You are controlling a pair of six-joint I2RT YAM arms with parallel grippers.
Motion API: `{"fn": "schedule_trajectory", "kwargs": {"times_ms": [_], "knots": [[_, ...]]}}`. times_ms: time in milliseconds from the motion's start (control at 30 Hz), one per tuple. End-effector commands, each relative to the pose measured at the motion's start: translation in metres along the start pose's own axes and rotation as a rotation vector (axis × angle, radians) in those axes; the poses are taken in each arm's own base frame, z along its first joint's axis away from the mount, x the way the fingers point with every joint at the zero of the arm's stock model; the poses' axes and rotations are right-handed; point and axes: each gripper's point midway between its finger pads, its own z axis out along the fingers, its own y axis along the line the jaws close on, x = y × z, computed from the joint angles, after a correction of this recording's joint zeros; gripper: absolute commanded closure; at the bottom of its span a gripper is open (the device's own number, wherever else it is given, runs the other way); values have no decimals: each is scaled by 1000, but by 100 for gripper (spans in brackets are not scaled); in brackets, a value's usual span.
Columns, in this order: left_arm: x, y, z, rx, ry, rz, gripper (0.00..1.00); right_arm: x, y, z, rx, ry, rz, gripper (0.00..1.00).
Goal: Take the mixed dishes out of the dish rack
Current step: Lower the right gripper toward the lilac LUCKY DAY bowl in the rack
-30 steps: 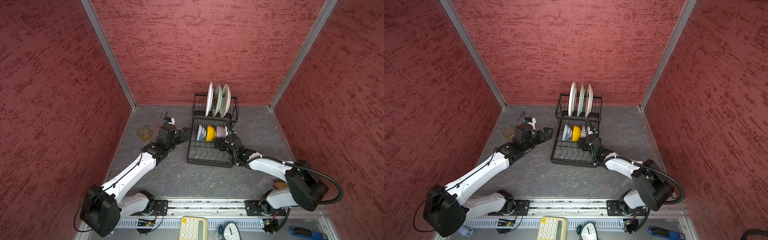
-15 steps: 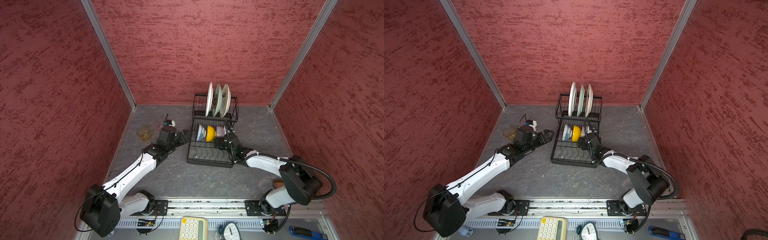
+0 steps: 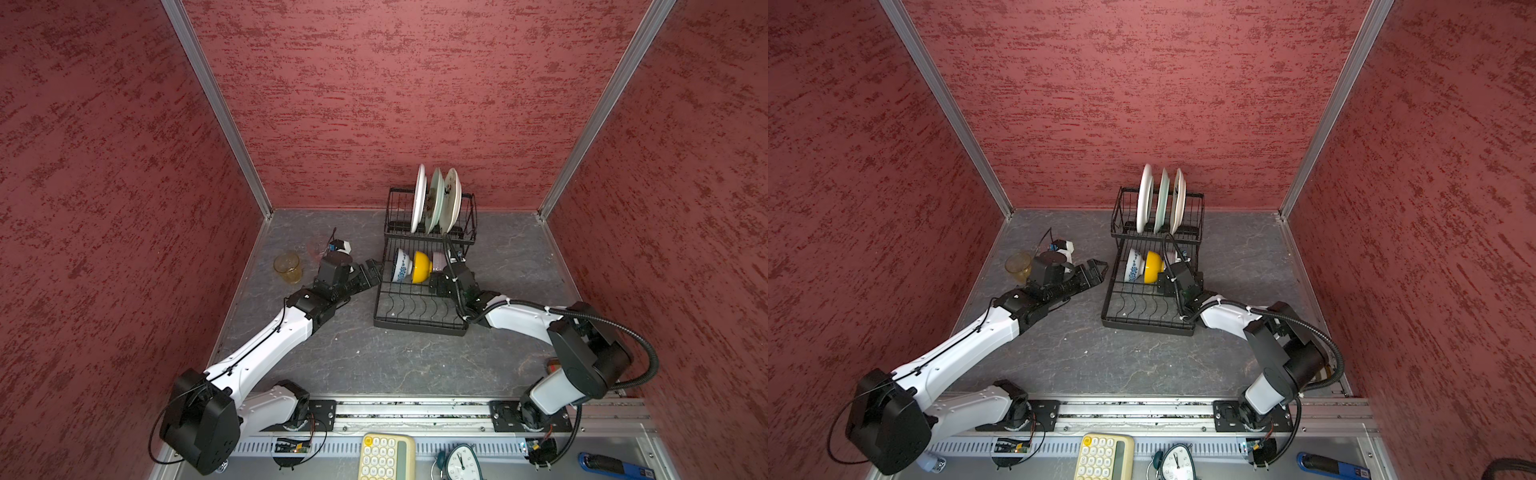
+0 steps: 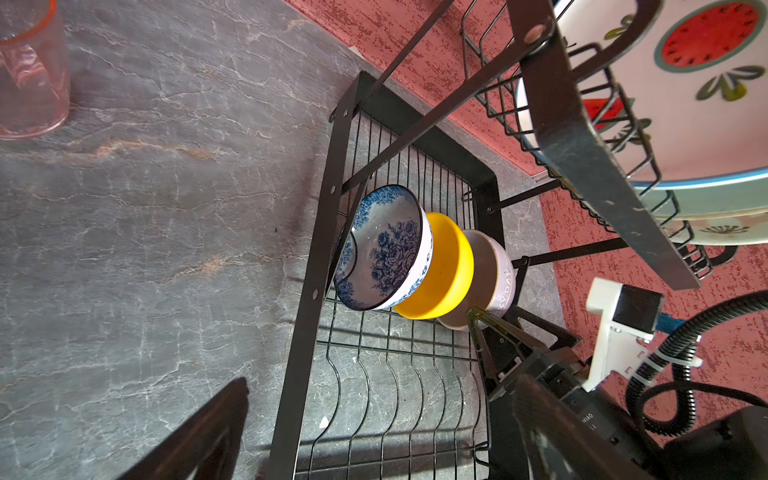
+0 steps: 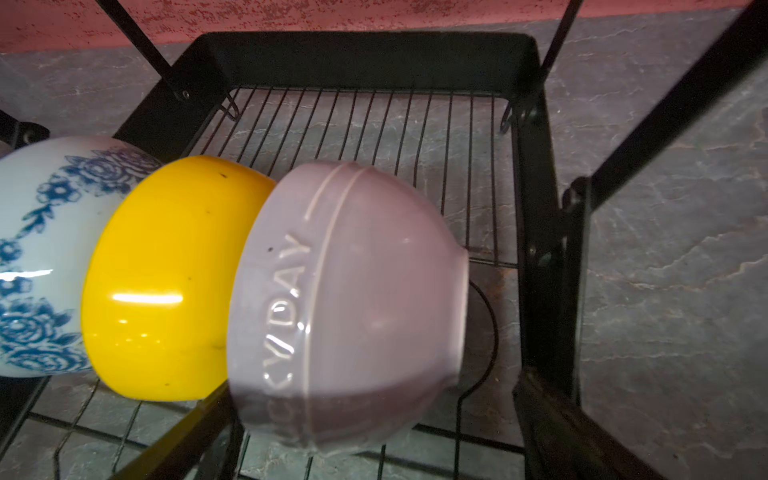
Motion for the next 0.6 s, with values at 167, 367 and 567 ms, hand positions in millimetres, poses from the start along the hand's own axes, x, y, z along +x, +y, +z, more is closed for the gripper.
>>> {"fn": "schedule_trajectory", "kwargs": {"times_ms": [167, 367, 567], "knots": [[-7, -6, -4, 25, -20, 3, 0, -5, -5, 9, 12, -18, -21, 1], [-7, -7, -4, 27, -18, -1, 1, -7, -6, 13, 5, -16, -22, 1], [-6, -6, -4, 25, -17, -2, 1, -8, -9, 16, 10, -16, -29, 1]]}}
